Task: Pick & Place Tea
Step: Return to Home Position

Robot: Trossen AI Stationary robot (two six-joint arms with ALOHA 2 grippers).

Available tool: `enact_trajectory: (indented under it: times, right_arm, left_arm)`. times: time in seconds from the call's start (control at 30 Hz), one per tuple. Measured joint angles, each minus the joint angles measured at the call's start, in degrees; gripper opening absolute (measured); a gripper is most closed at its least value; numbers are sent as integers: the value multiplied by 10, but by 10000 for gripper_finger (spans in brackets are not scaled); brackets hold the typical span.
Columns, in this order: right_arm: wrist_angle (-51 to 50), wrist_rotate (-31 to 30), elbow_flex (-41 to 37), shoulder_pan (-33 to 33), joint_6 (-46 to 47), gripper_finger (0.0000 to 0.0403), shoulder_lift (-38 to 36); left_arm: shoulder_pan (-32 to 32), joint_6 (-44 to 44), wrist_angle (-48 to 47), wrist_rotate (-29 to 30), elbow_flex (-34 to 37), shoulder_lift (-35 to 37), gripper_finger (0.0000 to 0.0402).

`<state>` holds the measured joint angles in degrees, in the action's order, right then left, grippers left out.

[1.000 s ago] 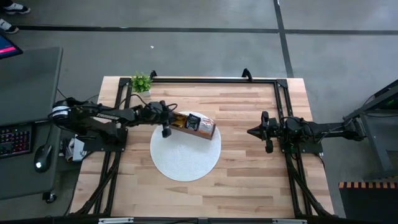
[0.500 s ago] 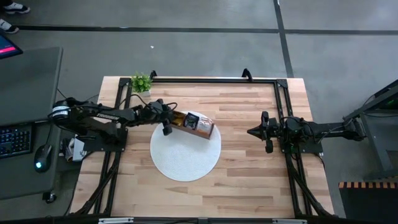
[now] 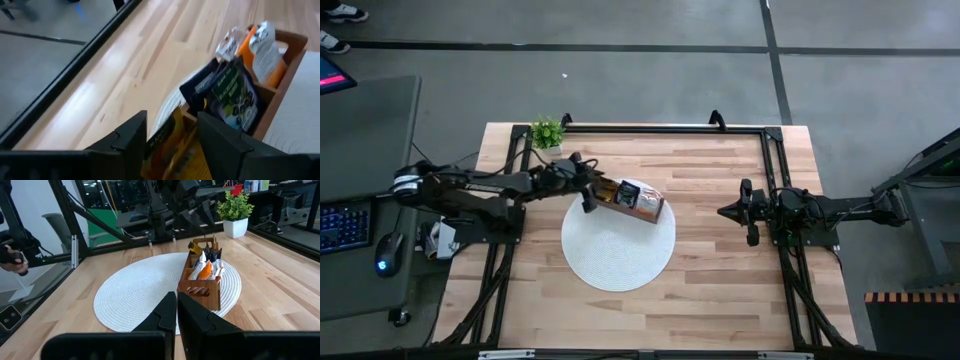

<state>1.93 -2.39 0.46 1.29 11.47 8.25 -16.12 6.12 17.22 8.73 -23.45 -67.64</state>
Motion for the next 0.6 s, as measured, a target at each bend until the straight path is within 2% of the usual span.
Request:
enact_trajectory:
  times: [0.27, 0.47, 0.6]
  right_arm:
    - [0, 0, 0, 0, 0, 12, 0]
    - [0, 0, 0, 0, 0, 12, 0]
    - [0, 0, 0, 0, 0, 12, 0]
  left_arm:
    - [0, -7, -53, -4, -48, 54, 172]
    - [4, -22, -174, -31, -132, 94, 171]
    - [36, -29, -268, -49, -202, 104, 147]
